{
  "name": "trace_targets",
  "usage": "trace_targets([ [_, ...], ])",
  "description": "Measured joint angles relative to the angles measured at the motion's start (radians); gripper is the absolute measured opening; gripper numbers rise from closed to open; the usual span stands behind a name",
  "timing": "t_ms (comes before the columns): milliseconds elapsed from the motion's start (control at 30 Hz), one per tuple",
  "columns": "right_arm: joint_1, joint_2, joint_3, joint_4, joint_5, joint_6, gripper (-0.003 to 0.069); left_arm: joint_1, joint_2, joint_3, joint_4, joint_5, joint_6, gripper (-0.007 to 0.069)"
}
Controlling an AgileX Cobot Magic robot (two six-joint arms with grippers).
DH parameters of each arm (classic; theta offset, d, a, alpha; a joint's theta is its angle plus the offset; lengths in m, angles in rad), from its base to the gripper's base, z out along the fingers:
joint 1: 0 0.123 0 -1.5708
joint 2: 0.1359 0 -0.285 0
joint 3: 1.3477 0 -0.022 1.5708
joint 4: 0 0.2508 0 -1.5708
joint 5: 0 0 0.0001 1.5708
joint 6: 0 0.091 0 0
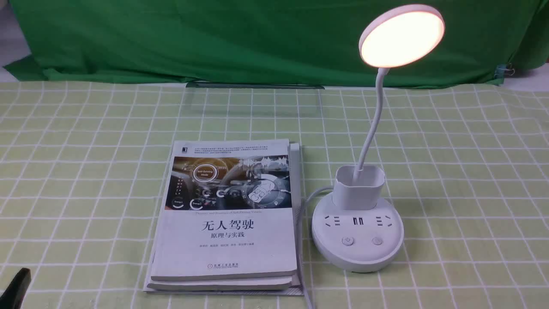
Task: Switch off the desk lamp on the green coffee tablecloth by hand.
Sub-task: 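Press the power button on the lamp base to turn the lamp off with the right gripper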
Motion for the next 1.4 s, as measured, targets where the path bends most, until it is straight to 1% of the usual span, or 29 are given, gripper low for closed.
trace_targets([
  [900,0.0,0.0,0.0,0.0,0.0,0.0,0.0239,0.0,0.0,0.0,0.0,0.0,0.0,0.0243],
  [1033,0.0,0.0,0.0,0.002,-0.023,0.003,0.0239,0.0,0.0,0.0,0.0,0.0,0.0,0.0243],
  [1067,0.0,0.0,0.0,0.012,-0.04,0.019,0.0239,0.0,0.0,0.0,0.0,0.0,0.0,0.0243],
  [1133,0.0,0.0,0.0,0.084,-0.091,0.108,0.0239,0.0,0.0,0.0,0.0,0.0,0.0,0.0243],
  [1200,0.0,0.0,0.0,0.173,-0.182,0.294,0.0239,0.0,0.0,0.0,0.0,0.0,0.0,0.0243],
  [1300,0.0,0.0,0.0,0.21,-0.27,0.459,0.0239,0.0,0.0,0.0,0.0,0.0,0.0,0.0243],
  [1333,0.0,0.0,0.0,0.217,-0.301,0.5,0.0239,0.0,0.0,0.0,0.0,0.0,0.0,0.0243],
  [1400,0.0,0.0,0.0,0.221,-0.351,0.542,0.0239,0.0,0.0,0.0,0.0,0.0,0.0,0.0243],
])
